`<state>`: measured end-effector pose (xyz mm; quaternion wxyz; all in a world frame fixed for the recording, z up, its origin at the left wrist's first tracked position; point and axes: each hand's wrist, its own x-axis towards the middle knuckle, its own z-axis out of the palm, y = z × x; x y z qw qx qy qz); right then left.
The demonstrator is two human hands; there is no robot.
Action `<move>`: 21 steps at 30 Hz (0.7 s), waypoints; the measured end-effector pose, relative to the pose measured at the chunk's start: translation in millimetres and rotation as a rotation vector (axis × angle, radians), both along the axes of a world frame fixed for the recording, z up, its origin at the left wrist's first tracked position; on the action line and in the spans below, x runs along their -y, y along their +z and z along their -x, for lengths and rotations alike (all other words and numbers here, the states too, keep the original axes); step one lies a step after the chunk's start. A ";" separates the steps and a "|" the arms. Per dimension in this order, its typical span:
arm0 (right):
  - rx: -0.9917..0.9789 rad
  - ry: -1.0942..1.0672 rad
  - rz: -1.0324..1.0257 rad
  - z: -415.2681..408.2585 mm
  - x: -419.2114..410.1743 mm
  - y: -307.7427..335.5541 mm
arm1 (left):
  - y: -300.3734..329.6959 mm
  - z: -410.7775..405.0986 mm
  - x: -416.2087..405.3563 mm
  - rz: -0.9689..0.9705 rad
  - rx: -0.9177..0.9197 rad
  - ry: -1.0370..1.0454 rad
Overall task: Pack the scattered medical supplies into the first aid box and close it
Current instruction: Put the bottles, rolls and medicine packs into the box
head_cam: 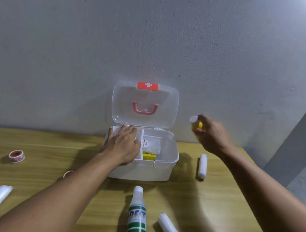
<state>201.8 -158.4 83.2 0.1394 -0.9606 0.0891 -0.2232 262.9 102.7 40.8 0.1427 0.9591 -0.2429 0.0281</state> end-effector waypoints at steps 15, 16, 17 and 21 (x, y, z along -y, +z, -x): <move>-0.183 0.253 -0.639 12.5 -109.3 -8.3 | 5.9 3.5 -1.3 -0.030 -0.049 0.009; -0.200 0.257 -0.593 10.8 -111.0 -12.3 | 5.7 3.4 -1.4 -0.033 -0.046 0.008; -0.211 0.256 -0.531 8.5 -112.1 -15.6 | 5.4 3.5 -1.5 -0.034 -0.045 0.007; -0.255 0.261 -0.437 3.8 -114.5 -16.4 | 5.9 4.9 -2.1 -0.025 -0.047 -0.003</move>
